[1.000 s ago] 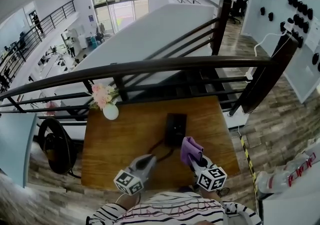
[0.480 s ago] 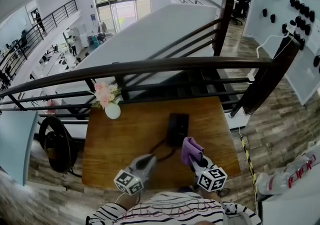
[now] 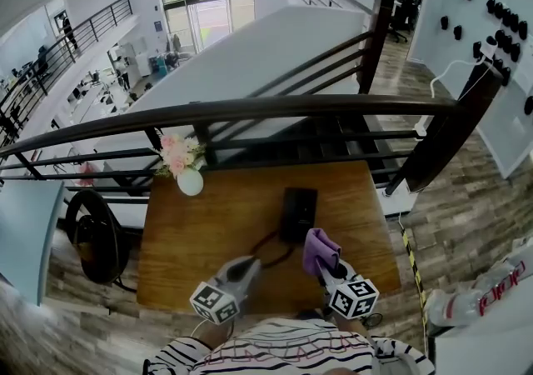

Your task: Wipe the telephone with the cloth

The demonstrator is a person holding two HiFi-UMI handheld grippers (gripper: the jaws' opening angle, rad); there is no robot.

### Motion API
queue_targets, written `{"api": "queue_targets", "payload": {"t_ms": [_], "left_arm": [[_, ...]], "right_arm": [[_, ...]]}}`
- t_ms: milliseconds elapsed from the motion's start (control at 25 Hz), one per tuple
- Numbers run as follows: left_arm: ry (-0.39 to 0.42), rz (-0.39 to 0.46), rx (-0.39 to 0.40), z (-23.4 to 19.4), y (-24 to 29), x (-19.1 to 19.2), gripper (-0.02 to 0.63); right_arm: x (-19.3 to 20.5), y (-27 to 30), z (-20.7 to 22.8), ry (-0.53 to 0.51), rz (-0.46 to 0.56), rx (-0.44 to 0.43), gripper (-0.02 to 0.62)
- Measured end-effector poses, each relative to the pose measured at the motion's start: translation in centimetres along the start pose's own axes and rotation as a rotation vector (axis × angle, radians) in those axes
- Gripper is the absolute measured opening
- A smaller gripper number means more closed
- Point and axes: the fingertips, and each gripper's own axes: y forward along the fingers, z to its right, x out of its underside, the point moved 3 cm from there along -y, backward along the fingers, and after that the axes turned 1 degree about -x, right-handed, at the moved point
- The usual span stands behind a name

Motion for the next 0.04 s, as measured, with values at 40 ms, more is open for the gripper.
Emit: {"api": "queue_targets", "payload": {"t_ms": [40], "left_arm": [[0.001, 0.0, 0.0, -0.02, -0.13, 0.03, -0.002]], "right_arm": [[0.05, -0.03, -0.1, 0.0, 0.001, 0.001, 0.058]]}}
